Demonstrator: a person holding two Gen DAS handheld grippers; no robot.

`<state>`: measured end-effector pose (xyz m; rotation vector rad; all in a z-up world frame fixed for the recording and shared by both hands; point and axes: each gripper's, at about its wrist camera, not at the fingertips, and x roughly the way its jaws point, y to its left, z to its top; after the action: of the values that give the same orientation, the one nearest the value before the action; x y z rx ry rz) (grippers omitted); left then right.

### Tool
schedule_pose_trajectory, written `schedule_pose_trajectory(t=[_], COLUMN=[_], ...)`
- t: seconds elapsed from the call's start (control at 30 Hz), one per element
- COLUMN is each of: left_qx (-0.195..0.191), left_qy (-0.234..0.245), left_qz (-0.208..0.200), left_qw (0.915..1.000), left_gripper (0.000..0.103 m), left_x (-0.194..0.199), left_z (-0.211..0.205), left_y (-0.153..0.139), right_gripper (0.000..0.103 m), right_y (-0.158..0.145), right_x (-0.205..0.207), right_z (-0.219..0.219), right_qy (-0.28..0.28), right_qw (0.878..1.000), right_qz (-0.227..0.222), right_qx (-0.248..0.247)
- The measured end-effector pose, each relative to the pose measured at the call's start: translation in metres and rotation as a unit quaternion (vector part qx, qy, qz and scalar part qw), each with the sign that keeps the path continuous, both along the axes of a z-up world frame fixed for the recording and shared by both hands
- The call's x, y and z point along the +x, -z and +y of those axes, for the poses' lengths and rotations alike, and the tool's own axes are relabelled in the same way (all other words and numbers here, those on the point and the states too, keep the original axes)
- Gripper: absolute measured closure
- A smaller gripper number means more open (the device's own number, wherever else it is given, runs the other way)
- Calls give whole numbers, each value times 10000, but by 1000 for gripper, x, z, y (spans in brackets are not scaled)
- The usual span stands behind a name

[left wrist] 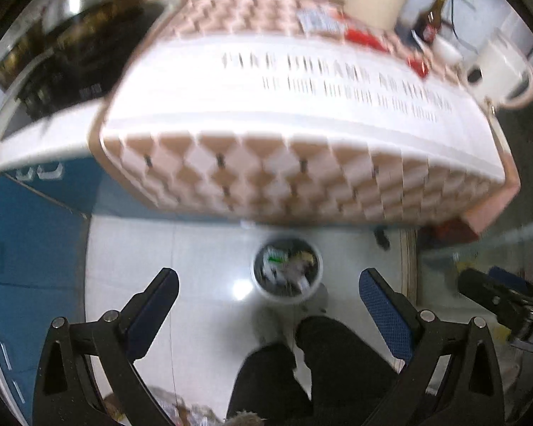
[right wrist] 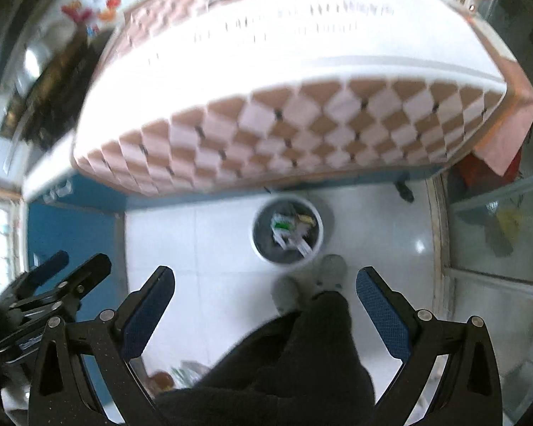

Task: Collect trash
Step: 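Raise both tools back up to the counter, then grasp the red-and-white bag with the left tool while the right tool grasps the red sachet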

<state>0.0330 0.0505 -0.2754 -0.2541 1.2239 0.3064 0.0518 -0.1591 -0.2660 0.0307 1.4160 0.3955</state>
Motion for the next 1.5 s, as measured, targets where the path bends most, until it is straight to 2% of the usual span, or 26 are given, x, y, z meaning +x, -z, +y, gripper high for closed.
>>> schedule_pose_trajectory(t=[0.13, 0.3, 0.4, 0.47, 0.63, 0.7, 0.73, 0.8, 0.87, 0.9, 0.93, 0.97, 1.0, 1.07, 1.1, 1.17, 1.2, 1.3, 1.37, 1.5], left_qx=[432, 386, 172, -309, -1508, -1939, -2156, -2440, -2631, -2627, -2529, -2500, -2316, -2042, -1904, -1627, -1501, -1105, -801, -407], left_qy=[-176, -402, -649, -892, -1663, -1914, -2083, -2361, -2667, -2843, -2968, -2984, -3013, -3037, -2978, -2876, -2761, -2492, -2223, -1785], left_qz=[-242, -222, -70, 40, 200, 208, 209, 196, 183, 215, 88, 32, 149, 136, 187, 195, 110, -111, -366, -691], left_qw=[9986, 9982, 9977, 9955, 9743, 9619, 9538, 9404, 9270, 9218, 9208, 9211, 9248, 9305, 9353, 9436, 9493, 9621, 9710, 9807], left_gripper=[0, 0, 0, 0, 0, 2, 2, 4, 12, 12, 17, 23, 37, 67, 79, 90, 92, 96, 96, 97], left_x=[45, 133, 185, 221, 306, 334, 348, 368, 385, 393, 399, 407, 418, 429, 435, 439, 438, 427, 408, 369], left_z=[18, 46, 51, 56, 65, 68, 71, 75, 81, 84, 85, 87, 87, 87, 87, 87, 87, 86, 85, 77], left_y=[-18, -15, -4, 9, 56, 73, 84, 99, 112, 117, 113, 112, 112, 108, 107, 104, 99, 78, 52, 16], right_gripper=[0, 0, 0, 0, 0, 2, 7, 16, 22, 30, 32, 35, 36, 44, 51, 71, 89, 91, 92, 93], right_y=[-25, -37, -28, -16, 22, 39, 48, 64, 72, 74, 76, 75, 77, 77, 78, 81, 82, 85, 83, 70], right_x=[44, 132, 207, 258, 387, 419, 435, 455, 466, 470, 474, 473, 476, 478, 480, 482, 484, 488, 487, 474], right_z=[-1, -8, -15, -20, -21, -16, -12, -4, 5, 12, 18, 21, 25, 31, 35, 38, 39, 30, 23, 11], right_qy=[225, 605, 889, 1064, 1310, 1273, 1242, 1152, 1054, 922, 809, 789, 773, 738, 717, 646, 627, 743, 803, 785], right_qw=[9990, 9961, 9938, 9924, 9904, 9912, 9917, 9930, 9940, 9947, 9954, 9952, 9948, 9941, 9932, 9920, 9920, 9935, 9936, 9937], right_qz=[-236, -484, -513, -510, -387, -333, -301, -232, -306, -455, -489, -534, -589, -678, -759, -895, -901, -780, -764, -794], right_qx=[296, 425, 417, 352, 232, 169, 148, 67, -25, -89, -179, -217, -287, -414, -507, -619, -625, -377, -235, 13])
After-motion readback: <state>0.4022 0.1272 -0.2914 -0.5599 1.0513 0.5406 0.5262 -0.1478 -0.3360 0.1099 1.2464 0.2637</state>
